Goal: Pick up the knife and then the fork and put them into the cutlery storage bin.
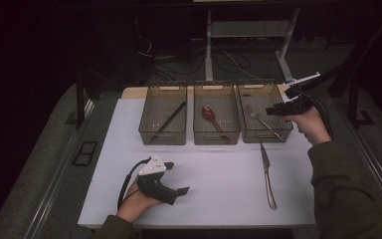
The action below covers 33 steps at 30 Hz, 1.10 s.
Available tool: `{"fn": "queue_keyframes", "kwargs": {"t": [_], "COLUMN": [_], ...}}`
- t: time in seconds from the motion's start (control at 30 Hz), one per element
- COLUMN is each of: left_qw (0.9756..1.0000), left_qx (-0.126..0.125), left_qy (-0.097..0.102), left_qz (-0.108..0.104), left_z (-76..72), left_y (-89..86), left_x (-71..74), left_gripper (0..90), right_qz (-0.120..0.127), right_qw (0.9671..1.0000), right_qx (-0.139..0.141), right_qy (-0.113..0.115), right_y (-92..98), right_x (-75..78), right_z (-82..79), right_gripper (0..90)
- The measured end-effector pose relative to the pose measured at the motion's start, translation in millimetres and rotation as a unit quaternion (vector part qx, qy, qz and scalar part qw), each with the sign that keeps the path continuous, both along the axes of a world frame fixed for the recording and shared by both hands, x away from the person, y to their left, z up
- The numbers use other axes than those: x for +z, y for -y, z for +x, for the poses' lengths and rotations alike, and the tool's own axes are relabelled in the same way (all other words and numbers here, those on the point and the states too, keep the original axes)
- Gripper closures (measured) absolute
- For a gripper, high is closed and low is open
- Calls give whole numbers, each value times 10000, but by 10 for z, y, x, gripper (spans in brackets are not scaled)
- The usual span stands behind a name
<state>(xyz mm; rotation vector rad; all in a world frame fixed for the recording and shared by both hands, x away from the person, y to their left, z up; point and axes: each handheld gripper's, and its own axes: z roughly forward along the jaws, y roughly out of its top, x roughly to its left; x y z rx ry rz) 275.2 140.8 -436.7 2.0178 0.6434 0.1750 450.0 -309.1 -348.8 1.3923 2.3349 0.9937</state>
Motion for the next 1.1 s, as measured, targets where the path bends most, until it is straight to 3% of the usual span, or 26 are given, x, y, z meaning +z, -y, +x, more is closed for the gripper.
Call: {"fn": "queue_keyframes", "kwargs": {"t": [0.07, 0.2, 0.33, 0.53, 0.73, 1.1], "left_qw": [10000, 10000, 10000, 10000, 10000, 9999], "left_qx": [26, 29, 39, 54, 51, 82], "left_qy": [-4, 1, 0, 0, -5, -7], "left_qz": [-22, -8, 7, 7, 25, 57], "left_z": [-1, 0, 0, -1, 0, -3], "left_y": [0, 2, 4, 3, 0, 8], "left_x": [-2, -4, -8, -8, -13, -13], "left_gripper": [0, 0, 0, 0, 0, 0], "right_qz": [-105, 87, 131, 77, -204, -325], "right_qw": [9999, 9994, 9983, 9963, 9932, 9874], "right_qx": [97, 333, 560, 837, 1087, 1387], "right_qy": [7, 91, 3, -169, -355, -696], "right_y": [-10, -5, -37, -128, -279, -407], "right_x": [37, 108, 42, -167, -403, -733], "right_z": [-105, -371, -586, -859, -1115, -1490], "right_gripper": [635, 787, 885, 888, 888, 889]}}
